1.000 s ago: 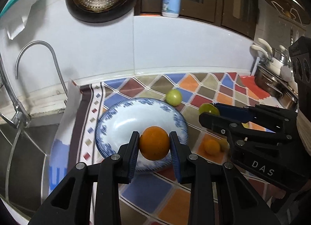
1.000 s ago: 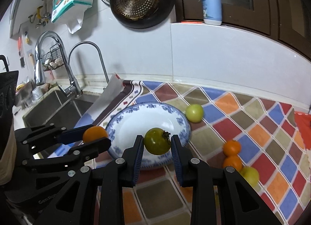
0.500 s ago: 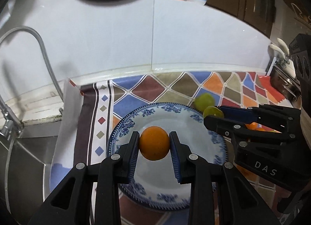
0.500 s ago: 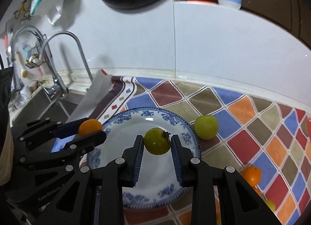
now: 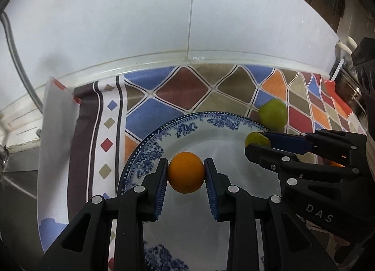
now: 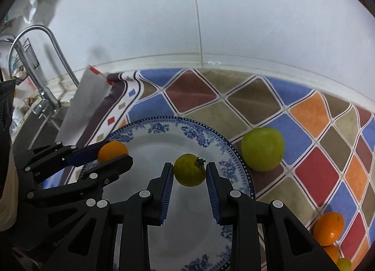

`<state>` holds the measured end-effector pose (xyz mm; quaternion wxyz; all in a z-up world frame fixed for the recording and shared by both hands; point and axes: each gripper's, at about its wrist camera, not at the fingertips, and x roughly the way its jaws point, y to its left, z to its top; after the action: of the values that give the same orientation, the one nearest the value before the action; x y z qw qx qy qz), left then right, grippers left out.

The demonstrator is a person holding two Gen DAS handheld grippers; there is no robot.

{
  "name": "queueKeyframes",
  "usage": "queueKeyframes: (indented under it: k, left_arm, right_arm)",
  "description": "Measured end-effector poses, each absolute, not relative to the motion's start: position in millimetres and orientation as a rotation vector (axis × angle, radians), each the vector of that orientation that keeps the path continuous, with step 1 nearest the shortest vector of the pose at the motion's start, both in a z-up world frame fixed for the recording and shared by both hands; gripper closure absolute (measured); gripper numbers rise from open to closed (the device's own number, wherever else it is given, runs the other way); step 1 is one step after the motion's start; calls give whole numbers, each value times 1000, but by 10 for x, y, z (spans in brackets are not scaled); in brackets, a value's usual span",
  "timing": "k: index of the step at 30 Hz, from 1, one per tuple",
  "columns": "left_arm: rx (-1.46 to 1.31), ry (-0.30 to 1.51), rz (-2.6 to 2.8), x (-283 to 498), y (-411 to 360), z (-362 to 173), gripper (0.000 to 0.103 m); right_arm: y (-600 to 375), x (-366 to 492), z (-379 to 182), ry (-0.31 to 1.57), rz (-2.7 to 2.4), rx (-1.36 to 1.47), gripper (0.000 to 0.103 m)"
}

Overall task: Organize fruits
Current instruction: 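Open the left tool over the plate while the right tool releases its tomato, then lift both tools off the plate and move toward the remaining fruits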

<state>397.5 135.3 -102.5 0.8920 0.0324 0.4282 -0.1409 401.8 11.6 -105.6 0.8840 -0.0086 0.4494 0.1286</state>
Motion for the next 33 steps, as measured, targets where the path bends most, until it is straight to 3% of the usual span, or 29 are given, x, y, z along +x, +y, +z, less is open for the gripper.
queueKeyframes:
  k: [7,18,28,33]
  left_arm:
    - [63,910,-305,4063,1334,-1120,71]
    - [57,865,-262,3897,1425,-939,49]
    - [65,751,-254,3422,1460,-519,35]
    - [73,702,-267,3129,1412,-352,29]
  right_arm:
    - [126,4053,-1141,952,256,-21,73]
    - [65,3914,-1025,913,208,-32,66]
    - [9,3422,-663,794,143,-63,46]
    - [-56,3098,-473,734,102,-64,41]
